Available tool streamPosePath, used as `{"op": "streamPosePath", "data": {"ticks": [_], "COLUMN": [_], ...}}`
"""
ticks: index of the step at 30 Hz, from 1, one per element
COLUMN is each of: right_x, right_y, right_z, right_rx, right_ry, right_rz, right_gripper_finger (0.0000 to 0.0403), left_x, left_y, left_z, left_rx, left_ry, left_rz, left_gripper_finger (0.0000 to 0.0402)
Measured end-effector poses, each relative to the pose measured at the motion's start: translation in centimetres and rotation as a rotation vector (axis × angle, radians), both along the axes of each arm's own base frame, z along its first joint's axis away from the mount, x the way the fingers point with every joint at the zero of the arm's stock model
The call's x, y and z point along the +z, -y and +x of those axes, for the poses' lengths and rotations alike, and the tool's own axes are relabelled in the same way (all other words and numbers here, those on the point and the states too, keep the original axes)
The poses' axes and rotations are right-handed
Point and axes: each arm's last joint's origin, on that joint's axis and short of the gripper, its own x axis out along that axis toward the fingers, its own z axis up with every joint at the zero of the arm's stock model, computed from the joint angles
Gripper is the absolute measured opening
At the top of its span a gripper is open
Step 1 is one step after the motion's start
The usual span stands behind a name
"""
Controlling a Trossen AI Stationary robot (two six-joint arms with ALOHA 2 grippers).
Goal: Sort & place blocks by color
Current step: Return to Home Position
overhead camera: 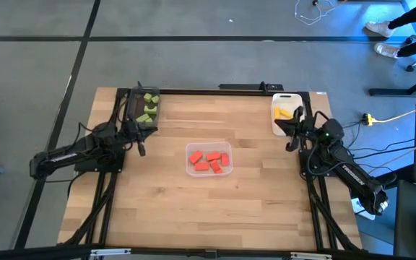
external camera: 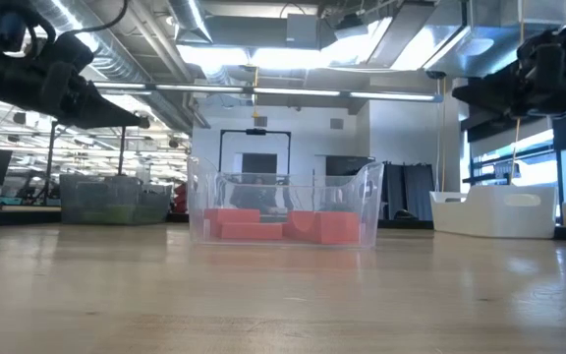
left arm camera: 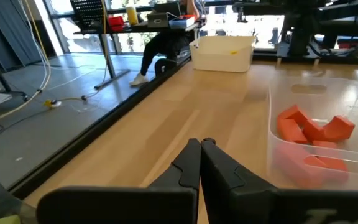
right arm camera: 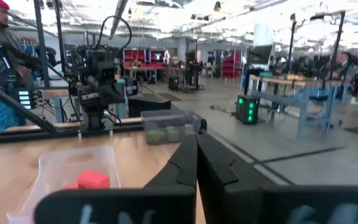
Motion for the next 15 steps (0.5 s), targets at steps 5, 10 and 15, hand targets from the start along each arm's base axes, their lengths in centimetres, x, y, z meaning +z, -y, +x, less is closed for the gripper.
{"op": "streamPosePath", "data": {"ticks": [5, 10, 15], "right_x": [-0.55, -0.88, -0.88], "right_y": [0.06, 0.07, -0.12], "right_z": [0.05, 0.08, 0.13], "right_rx": [0.000, 0.007, 0.076], "right_ry": [-0.039, -0.058, -0.064], "right_rz": [0.045, 0.094, 0.089], "right_gripper_finger": [0.0000, 0.0000, 0.0000], "left_x": [0.00, 0.03, 0.03], "left_y": [-0.04, -0.14, -0.15], "left_z": [-0.02, -0.07, -0.07], "left_rx": [0.014, 0.054, 0.056], "left_ry": [-0.001, -0.003, -0.004], "left_rz": [0.003, 0.014, 0.014], "left_gripper_finger": [0.0000, 0.0000, 0.0000]}}
